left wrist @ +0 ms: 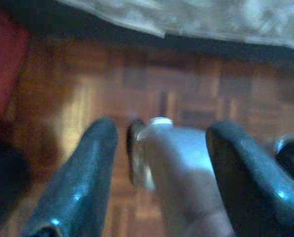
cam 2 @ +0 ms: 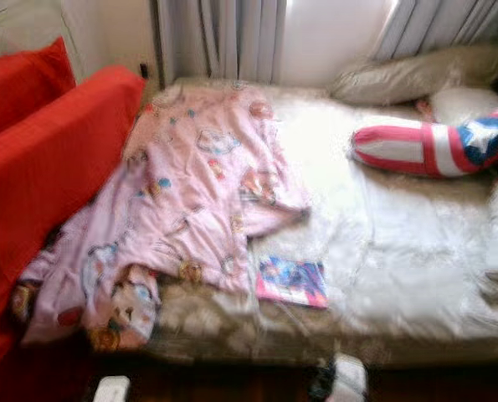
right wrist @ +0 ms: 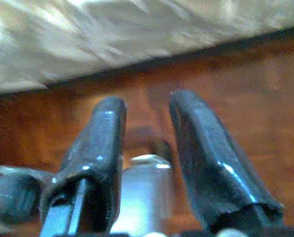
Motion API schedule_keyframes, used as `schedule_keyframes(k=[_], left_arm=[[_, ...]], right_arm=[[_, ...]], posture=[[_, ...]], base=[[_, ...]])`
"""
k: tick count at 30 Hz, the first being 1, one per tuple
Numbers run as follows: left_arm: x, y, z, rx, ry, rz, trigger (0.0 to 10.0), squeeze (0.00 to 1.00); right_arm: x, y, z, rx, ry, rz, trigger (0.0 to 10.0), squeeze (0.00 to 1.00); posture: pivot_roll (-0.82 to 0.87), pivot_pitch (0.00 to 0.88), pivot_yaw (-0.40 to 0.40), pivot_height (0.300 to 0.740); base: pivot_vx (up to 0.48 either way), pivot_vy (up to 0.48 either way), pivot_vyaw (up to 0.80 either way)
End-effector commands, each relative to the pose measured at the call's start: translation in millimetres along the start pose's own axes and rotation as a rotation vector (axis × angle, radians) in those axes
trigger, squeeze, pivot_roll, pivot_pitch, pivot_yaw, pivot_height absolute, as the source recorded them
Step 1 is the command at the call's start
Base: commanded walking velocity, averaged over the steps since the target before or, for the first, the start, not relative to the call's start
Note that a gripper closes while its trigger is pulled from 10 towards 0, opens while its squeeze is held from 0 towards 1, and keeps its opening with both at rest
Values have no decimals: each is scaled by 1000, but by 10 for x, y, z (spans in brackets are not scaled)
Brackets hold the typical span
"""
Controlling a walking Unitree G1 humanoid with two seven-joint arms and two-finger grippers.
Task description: Clean up the room
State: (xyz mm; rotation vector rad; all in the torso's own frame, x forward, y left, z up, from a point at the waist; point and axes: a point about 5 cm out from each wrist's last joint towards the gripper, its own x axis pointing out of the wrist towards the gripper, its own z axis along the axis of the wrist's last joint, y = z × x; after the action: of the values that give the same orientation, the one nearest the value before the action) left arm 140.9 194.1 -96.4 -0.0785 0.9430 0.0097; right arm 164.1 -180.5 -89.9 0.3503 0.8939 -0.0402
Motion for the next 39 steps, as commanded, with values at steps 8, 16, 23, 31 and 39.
schedule_keyframes(k=[8, 16, 23, 31, 39], left_arm=[[-12, -116, -139, -22, 55, -28, 10000, 0], [-14, -118, -140, -38, 49, -32, 10000, 0], [-21, -120, -153, -64, 39, -17, 10000, 0], [-26, -130, -168, -61, 37, -11, 10000, 0], [-23, -138, -158, -56, 30, -12, 10000, 0]], right_arm=[[-57, -168, -25, 4, 11, -51, 10000, 0], [-56, -169, -28, -4, 17, -53, 10000, 0], [-64, -194, -6, -8, 1, -59, 10000, 0], [-71, -222, 5, -15, 3, -63, 10000, 0], [-64, -221, 38, -14, -6, -63, 10000, 0]], posture=[[65, 68, -56, 740], [62, 63, -53, 740], [59, 40, -54, 740], [59, 30, -59, 740], [55, 53, -68, 740]], base=[[334, 0, 0], [124, 0, -645], [0, 0, -99], [0, 0, 0], [0, -282, 0]])
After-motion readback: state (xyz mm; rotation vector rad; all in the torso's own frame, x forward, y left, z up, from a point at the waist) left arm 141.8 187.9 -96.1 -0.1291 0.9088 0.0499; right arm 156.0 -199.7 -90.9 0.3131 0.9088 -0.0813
